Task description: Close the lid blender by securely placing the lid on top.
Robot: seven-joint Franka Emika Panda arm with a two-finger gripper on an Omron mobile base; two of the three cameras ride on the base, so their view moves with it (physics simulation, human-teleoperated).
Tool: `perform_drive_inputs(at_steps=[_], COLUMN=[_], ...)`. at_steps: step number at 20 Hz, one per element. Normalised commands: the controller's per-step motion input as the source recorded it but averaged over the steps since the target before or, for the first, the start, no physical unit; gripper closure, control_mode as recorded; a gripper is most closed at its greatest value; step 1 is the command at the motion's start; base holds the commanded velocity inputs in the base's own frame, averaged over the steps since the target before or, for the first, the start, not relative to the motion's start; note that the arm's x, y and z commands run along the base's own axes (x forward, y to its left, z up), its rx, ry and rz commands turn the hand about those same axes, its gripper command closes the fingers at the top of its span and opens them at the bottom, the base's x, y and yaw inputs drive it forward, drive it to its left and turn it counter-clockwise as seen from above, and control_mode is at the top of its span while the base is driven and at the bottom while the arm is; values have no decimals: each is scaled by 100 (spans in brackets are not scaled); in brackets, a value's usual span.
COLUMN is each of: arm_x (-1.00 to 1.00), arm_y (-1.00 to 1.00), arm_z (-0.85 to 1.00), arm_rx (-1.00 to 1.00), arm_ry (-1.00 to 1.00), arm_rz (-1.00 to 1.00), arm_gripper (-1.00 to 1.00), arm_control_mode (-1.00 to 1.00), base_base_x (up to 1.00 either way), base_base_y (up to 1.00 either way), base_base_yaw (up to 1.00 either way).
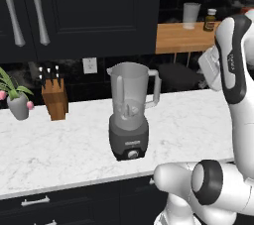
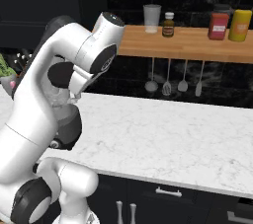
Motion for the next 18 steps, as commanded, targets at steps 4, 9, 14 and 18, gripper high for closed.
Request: perform_drive_inputs(at_steps=[4, 9, 14, 18], arm_x=[0, 0, 0, 7], arm_y=[41, 46, 48, 44], arm_z=[28, 31, 23, 10], arm_rx=[0, 0, 0, 0], arm_ry=[0, 0, 0, 0], arm_rz=[0, 0, 0, 0], arm_gripper=[100, 100, 100, 100], arm_control_mode=[-100, -100, -100, -100], base_base_x=[0, 0, 0, 0], base_base_y=[0, 0, 0, 0], base_base_yaw=[0, 0, 0, 0])
